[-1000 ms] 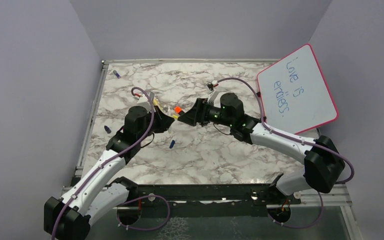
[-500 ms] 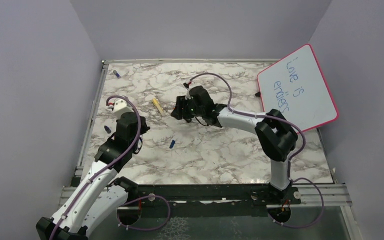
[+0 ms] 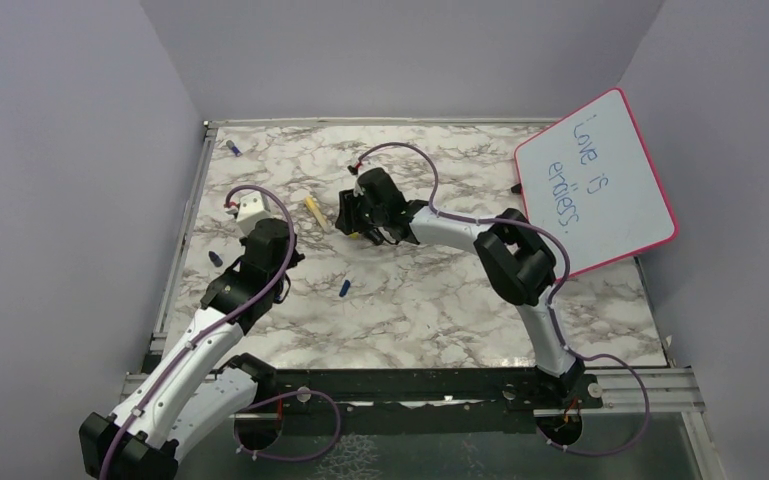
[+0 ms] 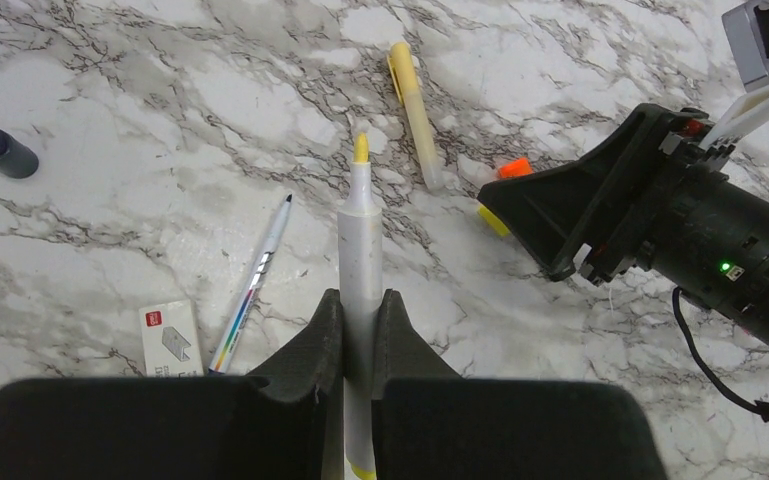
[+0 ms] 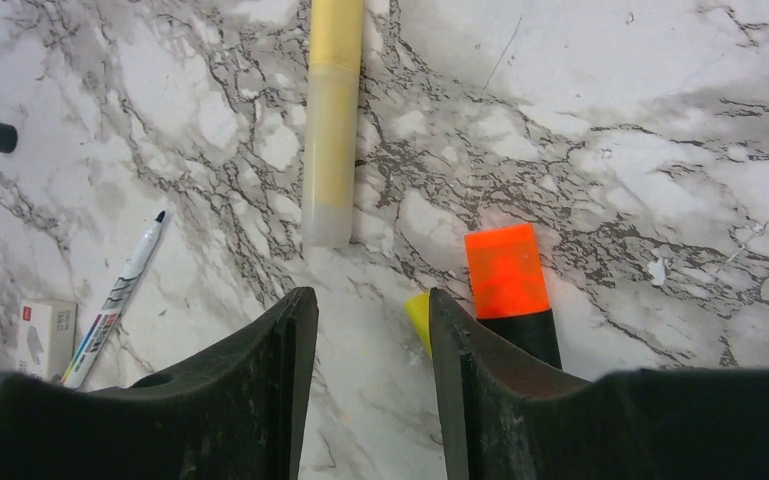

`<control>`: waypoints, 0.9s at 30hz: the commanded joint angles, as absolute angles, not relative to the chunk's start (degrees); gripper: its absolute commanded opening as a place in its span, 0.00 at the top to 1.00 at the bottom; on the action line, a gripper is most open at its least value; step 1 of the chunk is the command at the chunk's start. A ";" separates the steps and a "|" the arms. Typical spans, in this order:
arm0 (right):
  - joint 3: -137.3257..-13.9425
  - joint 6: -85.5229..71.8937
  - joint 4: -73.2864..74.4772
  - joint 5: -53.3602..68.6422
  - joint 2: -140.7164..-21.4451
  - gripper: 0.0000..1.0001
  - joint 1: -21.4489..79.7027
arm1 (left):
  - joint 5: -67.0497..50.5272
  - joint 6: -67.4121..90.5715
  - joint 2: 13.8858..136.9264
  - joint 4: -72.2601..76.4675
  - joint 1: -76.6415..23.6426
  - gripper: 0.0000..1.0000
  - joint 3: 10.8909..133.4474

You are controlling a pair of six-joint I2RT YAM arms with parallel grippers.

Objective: Insert the pens into the pen caps

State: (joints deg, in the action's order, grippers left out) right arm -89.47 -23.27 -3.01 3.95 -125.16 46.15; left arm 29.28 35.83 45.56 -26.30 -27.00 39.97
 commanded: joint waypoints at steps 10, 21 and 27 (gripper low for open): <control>-92.94 -18.67 3.45 12.16 -129.20 0.53 46.49 | 29.44 35.42 45.78 -25.94 -26.89 1.00 41.13; -96.06 -10.97 12.95 18.83 -130.24 0.54 46.49 | 27.57 35.42 45.70 -26.04 -26.89 1.00 40.83; -97.63 -7.92 15.95 22.66 -130.30 0.53 46.49 | 26.78 35.77 45.66 -26.07 -26.89 1.00 40.56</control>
